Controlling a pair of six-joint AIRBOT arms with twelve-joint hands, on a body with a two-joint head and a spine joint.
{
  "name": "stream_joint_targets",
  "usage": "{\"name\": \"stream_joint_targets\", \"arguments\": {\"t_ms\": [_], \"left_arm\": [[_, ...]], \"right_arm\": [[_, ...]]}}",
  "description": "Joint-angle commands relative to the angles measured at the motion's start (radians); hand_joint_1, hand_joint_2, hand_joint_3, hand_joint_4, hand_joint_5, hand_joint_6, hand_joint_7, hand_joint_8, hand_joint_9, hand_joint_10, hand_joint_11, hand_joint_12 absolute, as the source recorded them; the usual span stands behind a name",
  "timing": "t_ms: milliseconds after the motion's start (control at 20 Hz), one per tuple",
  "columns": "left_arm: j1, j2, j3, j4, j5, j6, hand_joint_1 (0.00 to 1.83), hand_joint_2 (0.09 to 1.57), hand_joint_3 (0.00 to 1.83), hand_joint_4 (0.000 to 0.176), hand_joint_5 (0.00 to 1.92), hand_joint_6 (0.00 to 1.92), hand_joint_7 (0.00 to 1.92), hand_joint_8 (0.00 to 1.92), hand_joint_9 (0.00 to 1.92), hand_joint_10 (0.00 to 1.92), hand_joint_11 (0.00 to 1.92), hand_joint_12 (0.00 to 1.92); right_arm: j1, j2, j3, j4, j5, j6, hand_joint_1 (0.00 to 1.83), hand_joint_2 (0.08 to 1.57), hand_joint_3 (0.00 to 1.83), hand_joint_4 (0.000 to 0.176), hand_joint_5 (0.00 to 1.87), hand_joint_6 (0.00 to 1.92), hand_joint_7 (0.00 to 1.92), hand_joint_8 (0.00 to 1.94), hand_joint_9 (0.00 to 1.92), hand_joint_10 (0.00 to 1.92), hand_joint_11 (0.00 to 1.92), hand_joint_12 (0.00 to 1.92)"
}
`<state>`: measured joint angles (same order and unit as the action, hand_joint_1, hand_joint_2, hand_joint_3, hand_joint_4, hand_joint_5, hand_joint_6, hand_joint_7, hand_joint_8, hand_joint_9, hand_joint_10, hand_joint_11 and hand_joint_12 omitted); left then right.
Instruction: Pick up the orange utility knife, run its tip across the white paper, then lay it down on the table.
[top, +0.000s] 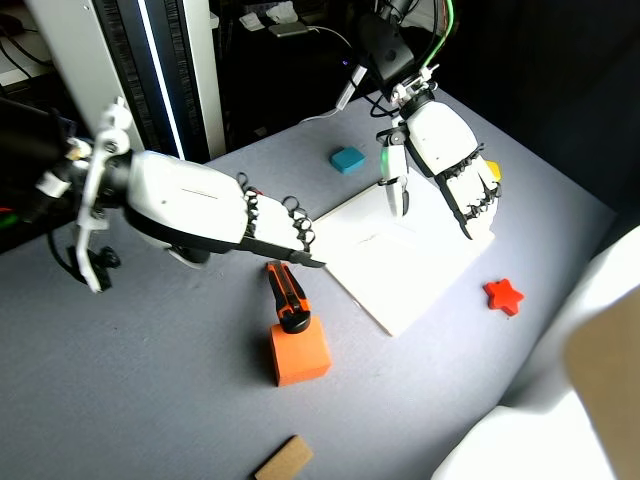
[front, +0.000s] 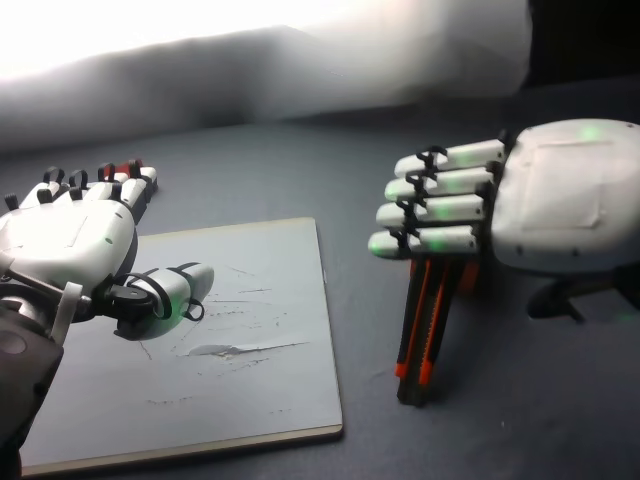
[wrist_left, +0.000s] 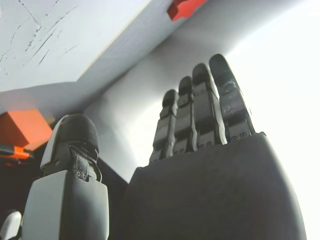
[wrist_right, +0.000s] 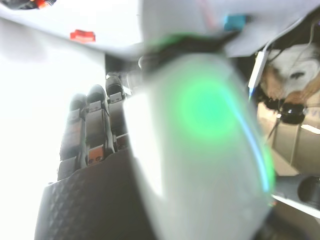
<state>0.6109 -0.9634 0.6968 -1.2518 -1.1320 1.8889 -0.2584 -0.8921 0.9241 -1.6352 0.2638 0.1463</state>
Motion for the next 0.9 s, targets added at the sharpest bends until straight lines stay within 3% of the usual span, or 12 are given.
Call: {"name": "stream_joint_targets", "arguments": {"t_ms": [0, 200, 250, 300, 400, 500, 600, 850], "left_arm": [[-0.005, 0.003, 0.002, 0.066, -0.084, 0.005, 0.25, 1.28, 0.00, 0.008, 0.06, 0.00, 0.12, 0.00, 0.15, 0.00, 0.00, 0.53], [0.002, 0.003, 0.002, 0.051, -0.084, 0.006, 0.25, 1.28, 0.00, 0.009, 0.06, 0.00, 0.10, 0.00, 0.16, 0.00, 0.00, 0.53], [0.004, 0.003, 0.001, 0.043, -0.084, 0.000, 0.26, 1.28, 0.00, 0.011, 0.06, 0.00, 0.11, 0.00, 0.16, 0.00, 0.00, 0.54], [0.005, 0.003, 0.001, 0.041, -0.085, -0.006, 0.27, 1.28, 0.00, 0.011, 0.07, 0.00, 0.13, 0.01, 0.18, 0.01, 0.00, 0.58], [0.005, 0.003, 0.001, 0.037, -0.090, -0.011, 0.26, 1.28, 0.00, 0.012, 0.06, 0.00, 0.10, 0.00, 0.16, 0.00, 0.00, 0.48], [0.007, 0.003, 0.003, 0.033, -0.095, -0.028, 0.25, 1.29, 0.00, 0.013, 0.04, 0.00, 0.10, 0.00, 0.13, 0.00, 0.00, 0.44], [0.007, 0.005, 0.003, 0.033, -0.095, -0.033, 0.27, 1.28, 0.00, 0.007, 0.06, 0.00, 0.11, 0.00, 0.15, 0.01, 0.00, 0.56], [-0.001, 0.006, -0.003, 0.027, -0.095, -0.043, 0.25, 1.28, 0.00, 0.005, 0.04, 0.00, 0.10, 0.00, 0.13, 0.00, 0.00, 0.42]], "right_arm": [[0.017, -0.008, 0.004, 0.023, -0.011, 0.020, 1.10, 1.03, 0.00, 0.000, 0.00, 0.00, 0.00, 0.00, 0.00, 0.00, 0.00, 0.00], [0.019, -0.064, 0.023, 0.002, -0.057, 0.088, 1.13, 1.03, 0.00, 0.000, 0.00, 0.00, 0.00, 0.00, 0.00, 0.00, 0.00, 0.00], [0.024, -0.071, 0.023, -0.145, -0.048, 0.249, 1.13, 1.03, 0.00, 0.000, 0.00, 0.00, 0.00, 0.00, 0.00, 0.00, 0.00, 0.00], [0.027, -0.071, 0.023, -0.247, -0.032, 0.342, 1.12, 1.03, 0.00, 0.000, 0.00, 0.00, 0.00, 0.00, 0.00, 0.00, 0.00, 0.00], [0.040, -0.072, 0.026, -0.421, 0.022, 0.532, 1.09, 1.03, 0.00, 0.000, 0.00, 0.00, 0.00, 0.00, 0.00, 0.00, 0.00, 0.00], [0.050, -0.089, 0.040, -0.446, 0.032, 0.555, 1.08, 1.05, 0.00, 0.000, 0.00, 0.00, 0.00, 0.00, 0.00, 0.00, 0.00, 0.00], [0.052, -0.107, 0.059, -0.449, 0.043, 0.555, 1.05, 1.06, 0.00, 0.000, 0.00, 0.00, 0.00, 0.00, 0.00, 0.00, 0.00, 0.00], [0.047, -0.171, 0.138, -0.544, 0.059, 0.596, 1.06, 1.05, 0.00, 0.000, 0.00, 0.00, 0.00, 0.00, 0.00, 0.00, 0.00, 0.00]]}}
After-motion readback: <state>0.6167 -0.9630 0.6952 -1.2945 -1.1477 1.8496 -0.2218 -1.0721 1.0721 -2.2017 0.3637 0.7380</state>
